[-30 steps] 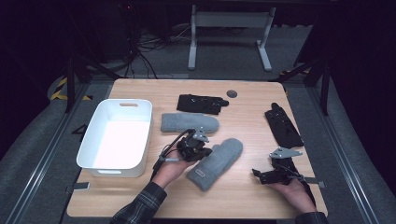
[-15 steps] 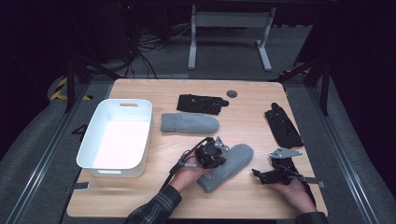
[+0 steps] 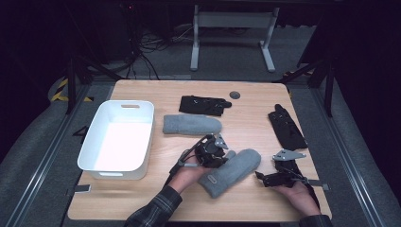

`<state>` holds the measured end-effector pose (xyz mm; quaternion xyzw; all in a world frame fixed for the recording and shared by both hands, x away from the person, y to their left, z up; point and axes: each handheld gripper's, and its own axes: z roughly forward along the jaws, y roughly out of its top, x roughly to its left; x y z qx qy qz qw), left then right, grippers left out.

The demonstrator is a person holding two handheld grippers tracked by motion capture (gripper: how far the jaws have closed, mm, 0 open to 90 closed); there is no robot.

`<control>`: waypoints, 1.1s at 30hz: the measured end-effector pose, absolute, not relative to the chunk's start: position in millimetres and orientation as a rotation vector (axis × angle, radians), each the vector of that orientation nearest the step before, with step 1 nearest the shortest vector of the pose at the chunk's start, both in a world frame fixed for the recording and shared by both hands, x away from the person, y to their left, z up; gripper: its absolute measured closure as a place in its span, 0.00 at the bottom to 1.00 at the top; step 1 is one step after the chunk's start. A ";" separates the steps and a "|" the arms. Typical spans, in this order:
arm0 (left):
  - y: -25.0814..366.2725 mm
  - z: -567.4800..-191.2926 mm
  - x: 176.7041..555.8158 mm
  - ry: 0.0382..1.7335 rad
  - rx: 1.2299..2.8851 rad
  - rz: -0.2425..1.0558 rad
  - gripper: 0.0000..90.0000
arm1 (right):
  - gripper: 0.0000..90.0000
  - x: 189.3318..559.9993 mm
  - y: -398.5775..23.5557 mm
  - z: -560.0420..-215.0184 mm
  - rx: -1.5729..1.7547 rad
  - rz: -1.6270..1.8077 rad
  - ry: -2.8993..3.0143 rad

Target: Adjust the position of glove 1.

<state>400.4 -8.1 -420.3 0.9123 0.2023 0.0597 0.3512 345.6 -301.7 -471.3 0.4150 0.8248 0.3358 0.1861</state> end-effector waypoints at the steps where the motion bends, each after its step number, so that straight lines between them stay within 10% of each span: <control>1: -2.7 -418.4 403.9 0.551 2.343 0.158 0.82 | 0.00 345.6 -301.7 -471.3 1.169 0.946 2.323; 7: 18.4 -410.4 421.9 0.659 2.313 0.227 0.99 | 0.00 345.7 -301.8 -471.3 1.166 0.946 2.323; 33: 42.6 -442.7 517.2 0.987 2.309 0.328 1.00 | 0.00 346.0 -301.5 -471.4 1.163 0.948 2.324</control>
